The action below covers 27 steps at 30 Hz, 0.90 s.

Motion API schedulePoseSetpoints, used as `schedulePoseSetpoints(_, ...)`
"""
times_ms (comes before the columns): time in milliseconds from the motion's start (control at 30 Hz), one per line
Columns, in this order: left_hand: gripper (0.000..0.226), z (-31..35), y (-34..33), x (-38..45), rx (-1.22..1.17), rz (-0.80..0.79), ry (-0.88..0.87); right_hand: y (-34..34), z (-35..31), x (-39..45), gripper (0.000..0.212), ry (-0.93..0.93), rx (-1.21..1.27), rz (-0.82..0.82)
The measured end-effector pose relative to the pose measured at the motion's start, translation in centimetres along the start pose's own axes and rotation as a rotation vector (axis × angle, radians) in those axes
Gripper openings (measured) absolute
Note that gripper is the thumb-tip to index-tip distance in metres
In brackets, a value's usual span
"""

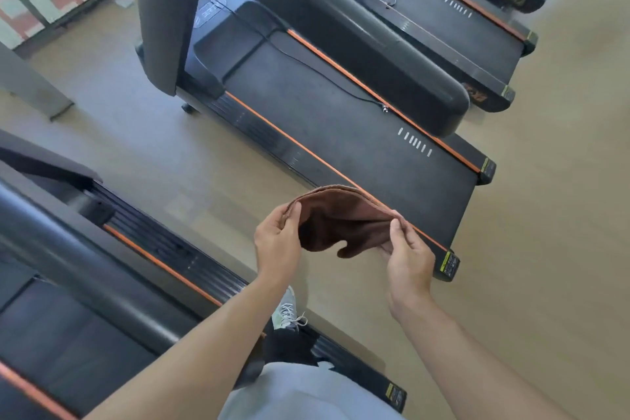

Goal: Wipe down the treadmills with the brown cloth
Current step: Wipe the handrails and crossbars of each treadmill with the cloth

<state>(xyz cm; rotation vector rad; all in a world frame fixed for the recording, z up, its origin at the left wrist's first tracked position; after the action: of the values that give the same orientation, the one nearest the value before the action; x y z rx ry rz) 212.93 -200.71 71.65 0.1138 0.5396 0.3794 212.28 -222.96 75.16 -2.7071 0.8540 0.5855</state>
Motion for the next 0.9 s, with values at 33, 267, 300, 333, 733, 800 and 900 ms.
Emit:
schedulePoseSetpoints(33,0.020,0.4,-0.4,-0.2,-0.016,-0.002,0.006,-0.3,0.2,0.0,0.022,0.003,-0.035,-0.011)
schedulePoseSetpoints(267,0.023,0.0,-6.0,-5.0,-0.007,-0.193,0.057,-2.7,2.1,-1.9,0.024,-0.118,-0.265,-0.252)
schedulePoseSetpoints(300,0.026,-0.1,-6.5,-5.7,0.001,-0.208,0.068,-2.9,2.1,-2.3,0.025,-0.137,-0.285,-0.300)
schedulePoseSetpoints(333,0.030,-0.1,-6.8,-6.3,0.001,-0.215,0.082,-2.9,2.0,-2.7,0.026,-0.154,-0.281,-0.344)
schedulePoseSetpoints(733,0.033,2.8,-8.2,-9.5,0.164,-0.202,-0.018,4.6,-2.3,-0.3,0.023,-0.162,-0.131,-0.389)
schedulePoseSetpoints(800,0.053,2.6,-8.5,-9.1,0.254,-0.216,-0.044,5.3,-4.2,-0.5,0.024,-0.153,-0.141,-0.481)
schedulePoseSetpoints(900,0.072,2.4,-10.3,-8.7,0.196,-0.540,-0.037,6.0,-7.1,0.1,0.026,-0.136,-0.146,-0.603)
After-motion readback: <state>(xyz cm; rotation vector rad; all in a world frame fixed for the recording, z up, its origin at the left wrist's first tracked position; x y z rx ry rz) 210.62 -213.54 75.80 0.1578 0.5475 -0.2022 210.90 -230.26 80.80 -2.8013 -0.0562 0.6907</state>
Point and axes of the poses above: each hand's wrist, its own x-axis towards the middle knuckle, its own y-axis out of the back of the hand, z = x × y, the point moved 6 cm from there along x, towards the middle knuckle, and after that the axes turned 14 degrees about x, right-handed, at the moved point
